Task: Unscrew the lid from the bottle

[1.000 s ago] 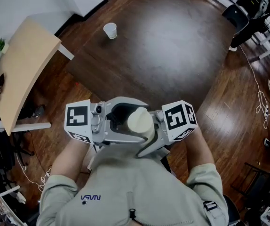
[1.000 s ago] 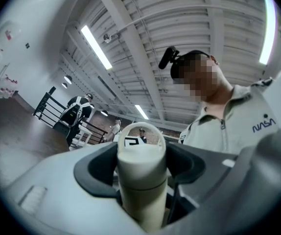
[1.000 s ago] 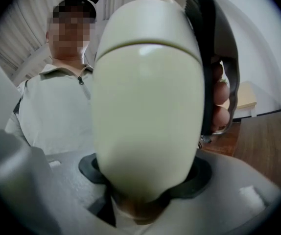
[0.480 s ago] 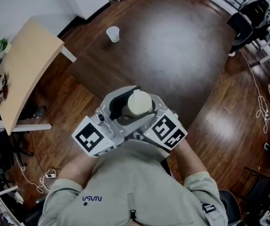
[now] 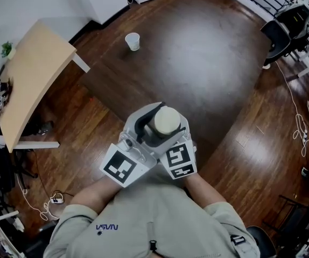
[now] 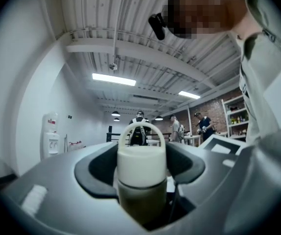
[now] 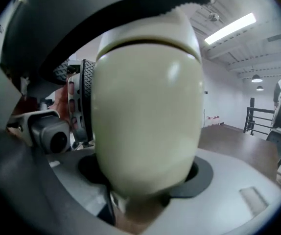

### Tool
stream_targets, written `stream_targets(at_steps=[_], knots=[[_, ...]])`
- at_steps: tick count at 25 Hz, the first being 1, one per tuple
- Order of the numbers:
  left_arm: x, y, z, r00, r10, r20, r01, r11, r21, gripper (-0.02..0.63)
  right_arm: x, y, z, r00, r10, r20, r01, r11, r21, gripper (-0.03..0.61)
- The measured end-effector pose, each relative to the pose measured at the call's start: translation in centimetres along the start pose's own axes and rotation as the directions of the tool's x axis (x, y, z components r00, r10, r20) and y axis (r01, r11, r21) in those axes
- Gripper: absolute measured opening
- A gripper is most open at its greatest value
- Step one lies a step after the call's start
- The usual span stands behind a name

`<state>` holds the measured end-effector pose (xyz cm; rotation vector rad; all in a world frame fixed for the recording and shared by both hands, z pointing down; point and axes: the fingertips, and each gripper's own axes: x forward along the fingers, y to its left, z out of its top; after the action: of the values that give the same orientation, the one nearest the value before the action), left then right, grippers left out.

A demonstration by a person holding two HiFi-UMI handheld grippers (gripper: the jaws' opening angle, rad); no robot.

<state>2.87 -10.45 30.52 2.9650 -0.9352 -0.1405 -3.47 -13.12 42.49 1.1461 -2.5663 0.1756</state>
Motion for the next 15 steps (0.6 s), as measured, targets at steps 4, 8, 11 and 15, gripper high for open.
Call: stream_targets(at_steps=[4,8,11,15], knots=[[0.0,-0.3,-0.1,1.000,0.005,-0.003,-0.005,1.000,-0.004,0.285,-0.2,0.2,-0.3,1.000,0.010,-0.010,-0.010,1.000,0.010,0.299],[0.2,-0.6,-0.4,1.000,-0.015,-0.011,0.015,1.000,-0.008,0.285,-0.5,0.2,-0.6,0.999,0.036,-0.026,-0.036,0.999,0.014,0.299],[-0.1,-1.0,-0.1,0.996,-0.085,-0.016,0.084,0.996,-0.040,0.334,-0.6,1.0,-0.9,0.994,0.098,-0.047,-0.097,0.995,0.018,0.299],[-1.6,-1.5,1.2,0.977,-0.213,0.000,0.211,0.971,-0.109,0.359,-1.5,3.0,-0.2,0.952,0.302,-0.050,-0.303,0.953,-0.012,0.299]])
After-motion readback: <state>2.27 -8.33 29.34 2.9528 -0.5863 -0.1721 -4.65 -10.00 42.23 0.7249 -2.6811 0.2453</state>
